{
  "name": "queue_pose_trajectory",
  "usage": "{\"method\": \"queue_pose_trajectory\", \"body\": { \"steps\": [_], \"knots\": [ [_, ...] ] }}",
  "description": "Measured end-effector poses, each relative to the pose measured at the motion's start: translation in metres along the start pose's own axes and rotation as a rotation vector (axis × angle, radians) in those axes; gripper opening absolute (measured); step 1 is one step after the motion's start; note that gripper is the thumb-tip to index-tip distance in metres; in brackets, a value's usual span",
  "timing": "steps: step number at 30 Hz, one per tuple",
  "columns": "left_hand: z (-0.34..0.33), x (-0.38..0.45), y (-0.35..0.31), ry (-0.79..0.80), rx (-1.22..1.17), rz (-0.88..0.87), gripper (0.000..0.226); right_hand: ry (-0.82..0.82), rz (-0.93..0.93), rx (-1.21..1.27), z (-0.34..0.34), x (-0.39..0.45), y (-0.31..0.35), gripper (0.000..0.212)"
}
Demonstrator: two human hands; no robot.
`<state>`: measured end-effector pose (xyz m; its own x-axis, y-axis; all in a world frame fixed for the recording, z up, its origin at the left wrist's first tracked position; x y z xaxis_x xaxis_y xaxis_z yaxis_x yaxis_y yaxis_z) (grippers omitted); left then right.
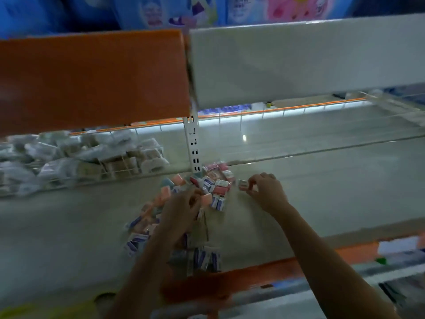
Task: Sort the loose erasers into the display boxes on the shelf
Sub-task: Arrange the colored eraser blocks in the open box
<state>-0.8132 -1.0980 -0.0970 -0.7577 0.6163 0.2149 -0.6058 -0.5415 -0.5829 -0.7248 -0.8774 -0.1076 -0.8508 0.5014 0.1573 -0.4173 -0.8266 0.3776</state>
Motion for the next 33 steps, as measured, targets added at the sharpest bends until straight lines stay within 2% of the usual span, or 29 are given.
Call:
{"method": "queue_pose_trajectory", "body": {
  "steps": [2, 5, 9, 11, 13, 18, 24, 29, 33],
  "knots": [
    [0.004, -0.006, -0.005, -0.003, -0.103, 0.037, 0.02, -0.016, 0.078, 0.098, 0.004, -0.008, 0.001, 0.025],
    [0.01, -0.015, -0.011, -0.053, -0.285, 0.106, 0.024, 0.033, 0.2, 0.224, 0.008, -0.023, 0.012, 0.027],
    [0.019, -0.032, -0.02, -0.042, -0.601, 0.299, 0.023, 0.097, 0.342, 0.341, 0.013, -0.042, 0.036, 0.03],
    [0.026, -0.043, -0.023, -0.03, -0.69, 0.336, 0.016, 0.123, 0.388, 0.376, 0.013, -0.046, 0.05, 0.033],
    [0.035, -0.056, -0.023, -0.055, -0.737, 0.364, 0.022, 0.156, 0.432, 0.404, 0.011, -0.05, 0.062, 0.032],
    [0.066, -0.092, -0.011, -0.115, -0.703, 0.417, 0.035, 0.223, 0.507, 0.474, 0.005, -0.06, 0.1, 0.03],
    [0.127, -0.152, 0.032, -0.253, -0.469, 0.4, 0.03, 0.359, 0.622, 0.582, -0.01, -0.079, 0.178, 0.033],
    [0.19, -0.215, 0.078, -0.395, -0.392, 0.464, 0.033, 0.306, 0.736, 0.614, -0.032, -0.113, 0.266, 0.029],
    [0.24, -0.274, 0.118, -0.44, -0.435, 0.503, 0.033, 0.284, 0.787, 0.593, -0.049, -0.146, 0.338, 0.026]
  ]
}}
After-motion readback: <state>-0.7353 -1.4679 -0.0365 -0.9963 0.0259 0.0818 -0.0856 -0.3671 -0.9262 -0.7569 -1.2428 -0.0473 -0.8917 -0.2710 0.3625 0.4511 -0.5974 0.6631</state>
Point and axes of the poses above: each hand's wrist, its own x-axis towards the middle knuckle, its own z-axis out of the back of the hand, y = z × x, the point moved 1 cm from there along x, towards the middle knuckle, and after that the axes turned 1 degree about z, right-handed, at the moved point
